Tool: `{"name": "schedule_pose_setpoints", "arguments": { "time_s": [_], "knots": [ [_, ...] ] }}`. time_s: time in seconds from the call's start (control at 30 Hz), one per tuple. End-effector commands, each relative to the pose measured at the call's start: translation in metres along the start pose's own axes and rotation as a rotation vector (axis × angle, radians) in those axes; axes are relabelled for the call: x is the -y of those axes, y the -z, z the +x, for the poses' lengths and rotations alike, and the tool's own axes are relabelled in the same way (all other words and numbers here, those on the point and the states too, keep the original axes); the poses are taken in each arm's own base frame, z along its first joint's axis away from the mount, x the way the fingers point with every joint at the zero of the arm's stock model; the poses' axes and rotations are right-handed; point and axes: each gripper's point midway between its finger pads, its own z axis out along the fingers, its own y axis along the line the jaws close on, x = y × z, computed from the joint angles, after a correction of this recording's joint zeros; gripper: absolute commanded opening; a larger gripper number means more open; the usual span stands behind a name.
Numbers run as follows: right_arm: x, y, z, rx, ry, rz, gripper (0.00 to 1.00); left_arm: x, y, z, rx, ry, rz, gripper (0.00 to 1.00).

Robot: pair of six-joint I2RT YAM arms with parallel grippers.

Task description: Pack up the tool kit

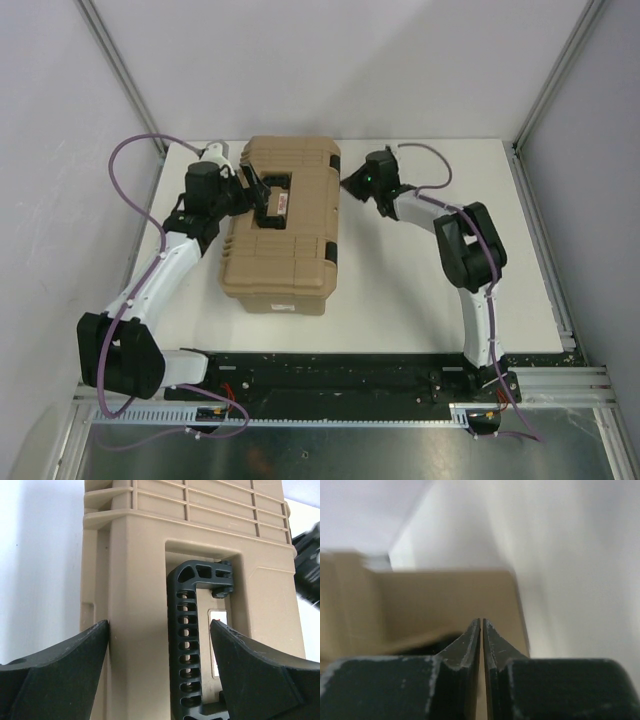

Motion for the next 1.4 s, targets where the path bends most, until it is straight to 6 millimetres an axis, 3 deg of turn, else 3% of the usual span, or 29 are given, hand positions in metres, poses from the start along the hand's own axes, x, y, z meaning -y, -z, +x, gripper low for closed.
{"name": "schedule_pose_setpoints", "arguments": {
  "time_s": [0.0, 0.13, 0.23, 0.33, 0.47, 0.57, 0.63, 0.73, 0.83, 1.0, 1.17, 1.37],
  "knots": [
    [0.004, 0.029, 0.186, -0.514, -0.103, -0.016, 0.1, 0.001, -0.002, 0.068, -0.234, 0.067, 0.022, 0.86],
    [-0.01, 0.029, 0.195, -0.512, -0.126, -0.06, 0.09, 0.003, -0.003, 0.071, -0.244, 0.065, 0.031, 0.85],
    [-0.01, 0.028, 0.181, -0.454, -0.106, -0.039, 0.09, 0.002, -0.003, 0.069, -0.236, 0.056, 0.028, 0.85],
    [0.0, 0.028, 0.152, -0.371, -0.08, 0.009, 0.1, 0.002, -0.001, 0.059, -0.205, 0.034, 0.018, 0.88],
    [0.009, 0.036, 0.099, -0.228, -0.009, 0.052, 0.16, 0.005, 0.003, 0.032, -0.134, -0.014, 0.012, 0.93],
    [0.004, 0.048, 0.058, -0.106, 0.097, 0.071, 0.28, 0.009, 0.01, 0.007, -0.065, -0.052, 0.001, 0.97],
    [0.005, 0.063, 0.034, -0.043, 0.161, 0.112, 0.41, 0.011, 0.018, -0.011, -0.02, -0.077, -0.011, 0.99],
    [0.01, 0.091, -0.001, 0.032, 0.235, 0.189, 0.72, 0.013, 0.035, -0.033, 0.04, -0.109, -0.023, 0.99],
    [0.021, 0.125, -0.031, 0.1, 0.315, 0.272, 0.86, 0.015, 0.059, -0.049, 0.098, -0.129, -0.027, 0.99],
    [0.033, 0.198, -0.079, 0.24, 0.382, 0.343, 0.91, 0.014, 0.112, -0.065, 0.21, -0.169, -0.033, 0.99],
    [0.05, 0.27, -0.117, 0.402, 0.379, 0.42, 0.92, 0.014, 0.166, -0.066, 0.319, -0.21, -0.022, 0.99],
    [0.058, 0.345, -0.143, 0.563, 0.383, 0.468, 0.92, -0.014, 0.201, -0.058, 0.36, -0.218, -0.15, 0.99]
  ]
}}
